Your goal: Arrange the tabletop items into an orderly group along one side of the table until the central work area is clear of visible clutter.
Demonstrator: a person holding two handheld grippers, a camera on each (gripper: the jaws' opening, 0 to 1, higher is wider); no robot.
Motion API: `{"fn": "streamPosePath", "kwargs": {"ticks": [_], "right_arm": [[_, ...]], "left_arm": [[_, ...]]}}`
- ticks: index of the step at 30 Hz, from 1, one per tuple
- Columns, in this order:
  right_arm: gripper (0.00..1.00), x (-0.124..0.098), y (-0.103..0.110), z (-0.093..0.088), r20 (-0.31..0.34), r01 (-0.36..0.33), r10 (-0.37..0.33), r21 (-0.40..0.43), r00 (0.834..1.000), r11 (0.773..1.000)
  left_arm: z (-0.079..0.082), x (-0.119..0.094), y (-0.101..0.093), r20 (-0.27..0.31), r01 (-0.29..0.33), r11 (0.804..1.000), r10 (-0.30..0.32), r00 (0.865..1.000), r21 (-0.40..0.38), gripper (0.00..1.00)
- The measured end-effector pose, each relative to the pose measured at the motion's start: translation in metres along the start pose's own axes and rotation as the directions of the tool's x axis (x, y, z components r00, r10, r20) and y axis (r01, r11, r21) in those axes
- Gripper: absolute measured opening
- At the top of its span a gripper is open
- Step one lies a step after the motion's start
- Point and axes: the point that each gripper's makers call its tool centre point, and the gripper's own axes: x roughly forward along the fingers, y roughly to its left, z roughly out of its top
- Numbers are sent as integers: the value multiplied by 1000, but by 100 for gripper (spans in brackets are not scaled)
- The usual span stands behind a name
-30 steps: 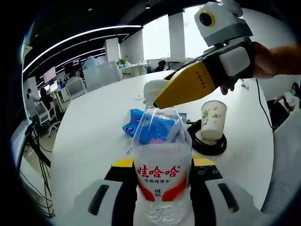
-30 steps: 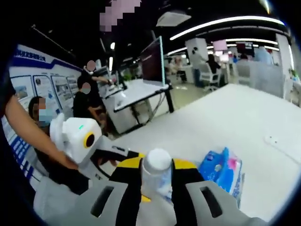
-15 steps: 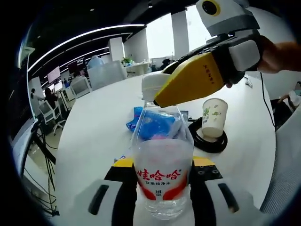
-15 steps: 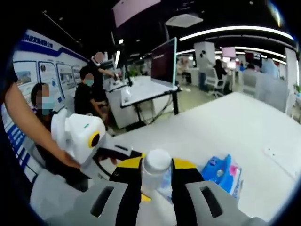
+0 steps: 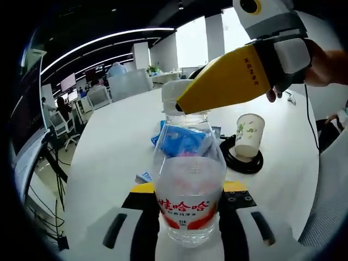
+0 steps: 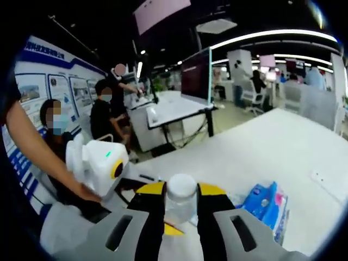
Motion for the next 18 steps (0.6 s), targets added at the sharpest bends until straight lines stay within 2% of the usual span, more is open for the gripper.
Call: {"fn": "streamPosePath", "kwargs": {"ticks": [10,18], "right_arm": [[19,2,6,1,-9,-15,15,-29,1000,999],[29,-7,-2,5,9,5,-4,-29,1000,1000]], "left_arm": [[-1,-4,1,24,-20,999,20,1000,-26,39],[-2,-6,6,38,-44,996,47,998,-74,39]]}}
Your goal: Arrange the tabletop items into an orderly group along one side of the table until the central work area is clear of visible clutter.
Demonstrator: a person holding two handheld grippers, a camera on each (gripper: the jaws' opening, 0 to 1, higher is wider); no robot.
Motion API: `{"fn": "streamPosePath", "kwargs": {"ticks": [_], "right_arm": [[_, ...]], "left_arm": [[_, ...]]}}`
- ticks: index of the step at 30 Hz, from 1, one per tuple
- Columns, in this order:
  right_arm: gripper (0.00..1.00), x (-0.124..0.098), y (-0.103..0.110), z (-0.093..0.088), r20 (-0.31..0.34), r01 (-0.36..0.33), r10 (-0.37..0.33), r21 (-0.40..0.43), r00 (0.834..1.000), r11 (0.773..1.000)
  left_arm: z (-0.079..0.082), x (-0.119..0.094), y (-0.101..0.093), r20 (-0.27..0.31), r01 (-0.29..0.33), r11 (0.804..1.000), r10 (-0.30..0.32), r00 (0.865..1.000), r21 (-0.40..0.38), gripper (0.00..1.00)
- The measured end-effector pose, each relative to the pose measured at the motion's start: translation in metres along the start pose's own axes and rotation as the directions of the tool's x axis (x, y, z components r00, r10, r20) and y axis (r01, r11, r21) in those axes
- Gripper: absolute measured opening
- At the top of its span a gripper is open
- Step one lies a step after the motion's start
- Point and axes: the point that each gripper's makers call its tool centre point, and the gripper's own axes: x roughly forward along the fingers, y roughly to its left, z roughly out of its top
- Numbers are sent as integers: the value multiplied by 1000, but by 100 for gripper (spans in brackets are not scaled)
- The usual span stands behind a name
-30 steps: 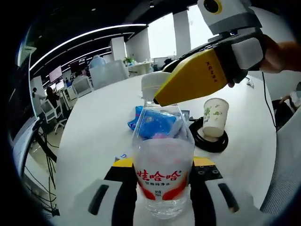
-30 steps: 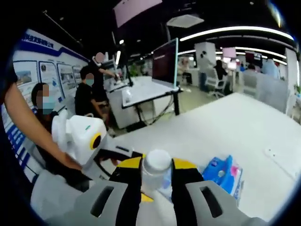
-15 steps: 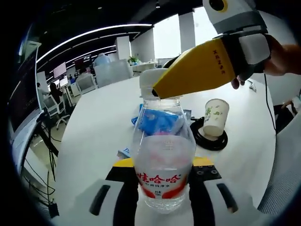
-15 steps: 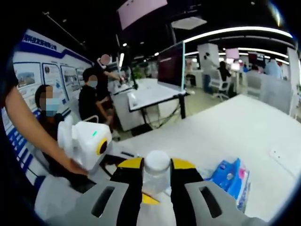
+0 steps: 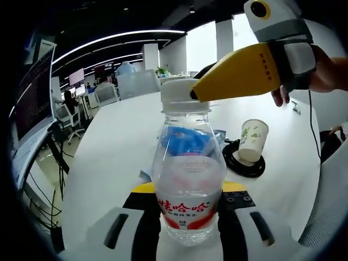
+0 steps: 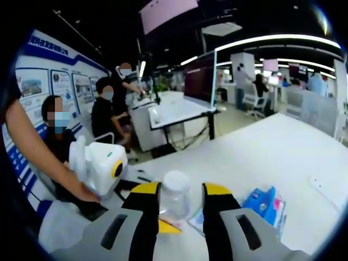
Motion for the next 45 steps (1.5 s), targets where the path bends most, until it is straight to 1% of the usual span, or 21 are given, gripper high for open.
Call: {"fn": "streamPosePath", "kwargs": {"ticks": [5,8,11,16,18,22,27,32,34,36,45], "right_arm": [[30,-10,-7,-1,6,20,-20,3,1000,1000],[31,-16,-10,-5,7,34,-34,9,999,999],[34,-21,-13,-10,9,44,-44,20,999,999],[44,-29,-15,-11,31,67,-68,11,997,998],[49,-32,-16,-10,43,67,-68,14,997,998],[58,-36,-14,-11,45,57,-58,35,997,998],[65,-42,-13,-11,53,62,-63,28,997,998],[69,-50,-13,-14,55,72,-73,17,996,997],[74,-54,-16,-14,64,94,-94,-1,994,996],[77,-57,-17,-14,68,101,-101,1,993,995],[79,-70,-18,-21,62,111,-112,13,992,994]], "left_arm": [[-1,-2,5,6,-17,999,17,1000,-27,39],[-1,-3,7,9,-23,999,23,1000,-38,38],[2,-5,9,18,-30,999,31,999,-45,39],[9,-7,16,37,-46,997,48,998,-61,39],[13,-8,19,44,-52,996,55,997,-66,39],[19,-9,27,58,-69,994,74,996,-82,39],[26,-11,37,71,-90,991,98,993,-100,39],[33,-12,45,83,-103,990,112,990,-101,39],[36,-12,48,87,-107,989,116,989,-99,39],[38,-12,51,91,-111,989,120,989,-99,39],[50,-8,63,107,-136,983,149,983,-125,39]]}}
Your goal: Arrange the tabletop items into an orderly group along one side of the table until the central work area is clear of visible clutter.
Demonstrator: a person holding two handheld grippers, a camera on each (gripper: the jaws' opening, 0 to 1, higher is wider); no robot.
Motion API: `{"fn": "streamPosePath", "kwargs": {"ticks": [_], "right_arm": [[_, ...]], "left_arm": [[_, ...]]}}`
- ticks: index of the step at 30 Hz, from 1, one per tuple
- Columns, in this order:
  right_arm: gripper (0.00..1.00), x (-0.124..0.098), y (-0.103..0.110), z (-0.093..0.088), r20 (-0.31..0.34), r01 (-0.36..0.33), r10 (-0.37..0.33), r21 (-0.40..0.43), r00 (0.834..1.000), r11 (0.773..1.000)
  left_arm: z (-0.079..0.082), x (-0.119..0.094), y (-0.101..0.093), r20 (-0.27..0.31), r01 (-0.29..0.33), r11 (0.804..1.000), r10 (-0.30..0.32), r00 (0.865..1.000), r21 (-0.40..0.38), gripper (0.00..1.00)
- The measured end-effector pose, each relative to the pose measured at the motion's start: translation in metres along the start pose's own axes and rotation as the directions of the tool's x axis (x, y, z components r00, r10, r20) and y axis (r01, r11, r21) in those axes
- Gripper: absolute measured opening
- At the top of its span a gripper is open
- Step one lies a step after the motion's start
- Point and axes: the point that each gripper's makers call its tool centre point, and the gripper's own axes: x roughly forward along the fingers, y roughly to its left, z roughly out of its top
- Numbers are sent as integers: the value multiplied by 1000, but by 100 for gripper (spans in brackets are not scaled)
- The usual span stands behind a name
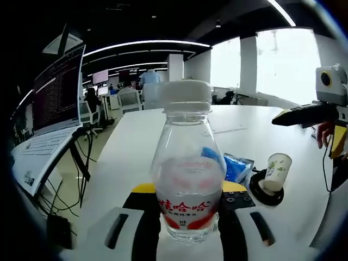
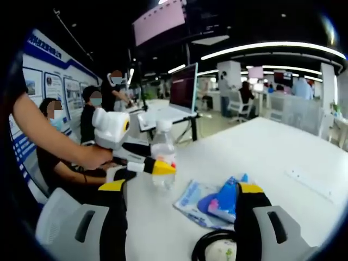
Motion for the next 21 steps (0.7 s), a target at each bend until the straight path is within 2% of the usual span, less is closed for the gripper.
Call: {"fn": "streamPosePath", "kwargs": {"ticks": [9,14,21], "right_arm": [[86,-12,-8,0,18,45,-45,-25,999,999],[86,-18,-10,-3,12,66,-65,-54,998,996],[85,-26,-12,-8,10,82,-81,-44,997,996]], "left_arm": [[16,13,10,21,-22,1000,22,1000,0,39],[22,18,14,31,-47,999,46,998,8,39],[24,28,25,33,-66,998,66,997,10,39]]}}
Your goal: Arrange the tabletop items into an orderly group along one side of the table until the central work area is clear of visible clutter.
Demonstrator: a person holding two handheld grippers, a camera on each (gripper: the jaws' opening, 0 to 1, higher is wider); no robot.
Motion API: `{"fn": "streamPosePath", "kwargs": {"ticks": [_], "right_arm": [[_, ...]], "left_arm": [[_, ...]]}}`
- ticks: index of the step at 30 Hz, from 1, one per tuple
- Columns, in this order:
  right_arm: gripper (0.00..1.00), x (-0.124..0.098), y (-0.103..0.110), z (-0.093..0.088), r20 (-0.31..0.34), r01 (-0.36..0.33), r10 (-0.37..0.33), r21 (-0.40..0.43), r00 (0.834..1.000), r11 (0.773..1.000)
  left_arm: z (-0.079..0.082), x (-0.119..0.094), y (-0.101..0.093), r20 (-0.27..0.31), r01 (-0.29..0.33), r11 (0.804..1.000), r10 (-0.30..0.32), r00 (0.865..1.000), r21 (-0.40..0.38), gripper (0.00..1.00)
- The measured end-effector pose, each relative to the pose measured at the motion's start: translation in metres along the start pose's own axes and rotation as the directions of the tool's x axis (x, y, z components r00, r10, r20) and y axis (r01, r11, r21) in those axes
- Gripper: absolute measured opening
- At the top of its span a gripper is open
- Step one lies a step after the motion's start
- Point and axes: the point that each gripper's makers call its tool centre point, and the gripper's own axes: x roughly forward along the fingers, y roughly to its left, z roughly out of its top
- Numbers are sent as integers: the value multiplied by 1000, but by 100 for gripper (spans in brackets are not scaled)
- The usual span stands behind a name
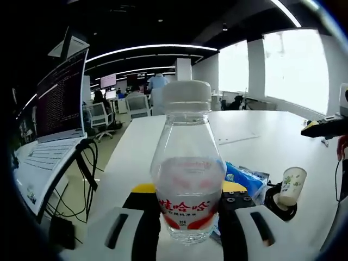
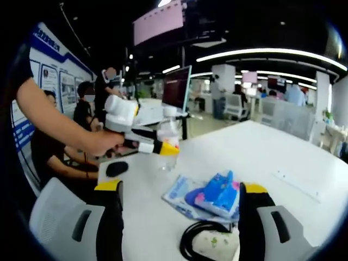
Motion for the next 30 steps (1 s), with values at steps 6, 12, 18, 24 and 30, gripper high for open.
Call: {"fn": "streamPosePath", "kwargs": {"ticks": [6,12,18,24,30], "right_arm": [[85,-9,-7,-6,3,27,-27,13,1000,1000],[85,-14,-15,-13,11,58,-58,48,998,997],[85,-15,-15,-18,-7,68,-67,36,998,997],[84,-18,-17,-29,-32,83,-82,25,996,996],[84,-22,-20,-42,-65,93,-91,25,994,995]], "left_arm": [[0,7,8,1,-17,1000,17,1000,-12,39],[2,15,16,2,-29,999,29,1000,-15,39],[3,25,20,4,-42,999,42,999,-11,40],[0,37,26,2,-50,999,50,999,-15,40],[-5,47,33,-3,-59,998,59,998,-26,40]]}}
